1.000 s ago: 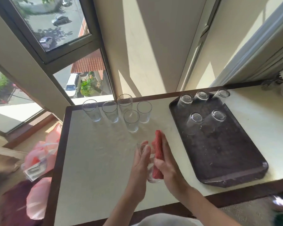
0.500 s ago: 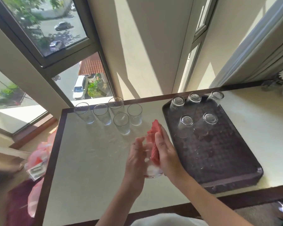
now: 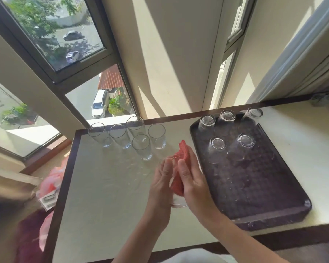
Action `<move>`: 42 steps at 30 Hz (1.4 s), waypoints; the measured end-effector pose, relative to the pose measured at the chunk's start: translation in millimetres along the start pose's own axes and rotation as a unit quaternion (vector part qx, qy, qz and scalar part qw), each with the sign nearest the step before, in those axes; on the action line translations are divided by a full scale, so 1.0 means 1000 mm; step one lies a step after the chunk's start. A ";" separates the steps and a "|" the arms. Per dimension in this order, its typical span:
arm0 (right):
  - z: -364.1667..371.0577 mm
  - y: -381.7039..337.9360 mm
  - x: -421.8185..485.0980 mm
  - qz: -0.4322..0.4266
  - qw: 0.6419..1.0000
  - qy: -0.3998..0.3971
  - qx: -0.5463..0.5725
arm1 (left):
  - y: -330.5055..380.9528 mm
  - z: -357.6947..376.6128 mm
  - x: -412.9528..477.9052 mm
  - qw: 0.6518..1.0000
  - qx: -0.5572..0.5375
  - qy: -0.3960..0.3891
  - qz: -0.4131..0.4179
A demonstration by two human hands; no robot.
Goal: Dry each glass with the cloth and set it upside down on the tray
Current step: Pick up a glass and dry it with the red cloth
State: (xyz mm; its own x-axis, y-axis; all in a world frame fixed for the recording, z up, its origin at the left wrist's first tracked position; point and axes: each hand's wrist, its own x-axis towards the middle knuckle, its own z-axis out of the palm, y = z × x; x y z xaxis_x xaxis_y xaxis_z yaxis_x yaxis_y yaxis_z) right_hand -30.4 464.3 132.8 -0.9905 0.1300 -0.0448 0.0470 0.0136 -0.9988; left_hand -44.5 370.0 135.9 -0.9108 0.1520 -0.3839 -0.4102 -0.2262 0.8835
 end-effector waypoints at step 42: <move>-0.008 0.011 -0.010 -0.028 0.999 0.004 -0.021 | -0.003 0.005 0.007 0.998 -0.054 0.002 -0.011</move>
State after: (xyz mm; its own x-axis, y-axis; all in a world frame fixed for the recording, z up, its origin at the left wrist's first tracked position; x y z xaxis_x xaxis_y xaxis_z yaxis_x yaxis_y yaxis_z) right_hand -18.7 471.0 122.2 -0.9907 0.1356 0.0121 -0.0037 0.0619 -0.9981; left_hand -50.0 376.4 132.1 -0.9016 0.1534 -0.4044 -0.4325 -0.3256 0.8408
